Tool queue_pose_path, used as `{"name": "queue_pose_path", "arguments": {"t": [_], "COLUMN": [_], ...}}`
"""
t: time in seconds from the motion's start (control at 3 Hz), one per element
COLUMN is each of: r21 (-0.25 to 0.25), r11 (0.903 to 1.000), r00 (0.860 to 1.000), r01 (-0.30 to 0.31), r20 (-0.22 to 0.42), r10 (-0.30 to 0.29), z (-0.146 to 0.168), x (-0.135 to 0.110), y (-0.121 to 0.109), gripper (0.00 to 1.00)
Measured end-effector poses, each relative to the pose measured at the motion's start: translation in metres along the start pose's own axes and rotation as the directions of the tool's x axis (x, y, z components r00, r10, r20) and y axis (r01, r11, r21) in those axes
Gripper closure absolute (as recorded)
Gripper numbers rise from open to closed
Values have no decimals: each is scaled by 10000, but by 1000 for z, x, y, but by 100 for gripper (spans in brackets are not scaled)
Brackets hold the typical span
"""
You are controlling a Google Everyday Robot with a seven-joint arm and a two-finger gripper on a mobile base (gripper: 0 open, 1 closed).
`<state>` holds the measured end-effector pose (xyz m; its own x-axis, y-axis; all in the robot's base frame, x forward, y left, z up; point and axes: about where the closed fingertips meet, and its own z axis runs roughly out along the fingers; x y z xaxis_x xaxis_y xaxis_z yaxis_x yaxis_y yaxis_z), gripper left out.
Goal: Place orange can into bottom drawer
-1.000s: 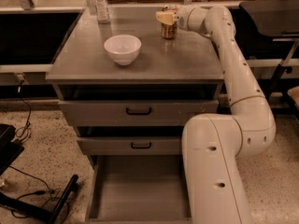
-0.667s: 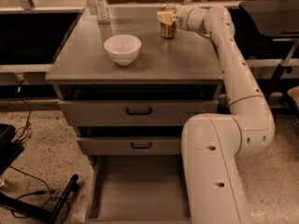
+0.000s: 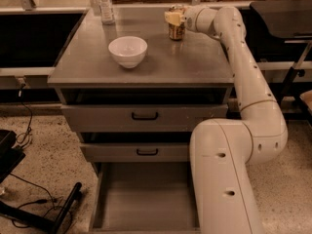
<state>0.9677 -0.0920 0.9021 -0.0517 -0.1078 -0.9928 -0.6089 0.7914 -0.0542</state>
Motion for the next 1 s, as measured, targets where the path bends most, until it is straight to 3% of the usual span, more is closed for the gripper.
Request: {"name": "queue_pose_path", "arguments": {"t": [0.33,0.67,1.0], "r21": [-21,-162,-86], "r11": [10000,9998,9977], "r00": [10000,9999,9972], "r01": [2,134,676], "r20": [-5,-43,-308], "r10": [-2,-135,-679], "z": [0,-16,-46], "x": [0,-16,-48], "y": [1,2,0], "gripper": [100,100,100]}}
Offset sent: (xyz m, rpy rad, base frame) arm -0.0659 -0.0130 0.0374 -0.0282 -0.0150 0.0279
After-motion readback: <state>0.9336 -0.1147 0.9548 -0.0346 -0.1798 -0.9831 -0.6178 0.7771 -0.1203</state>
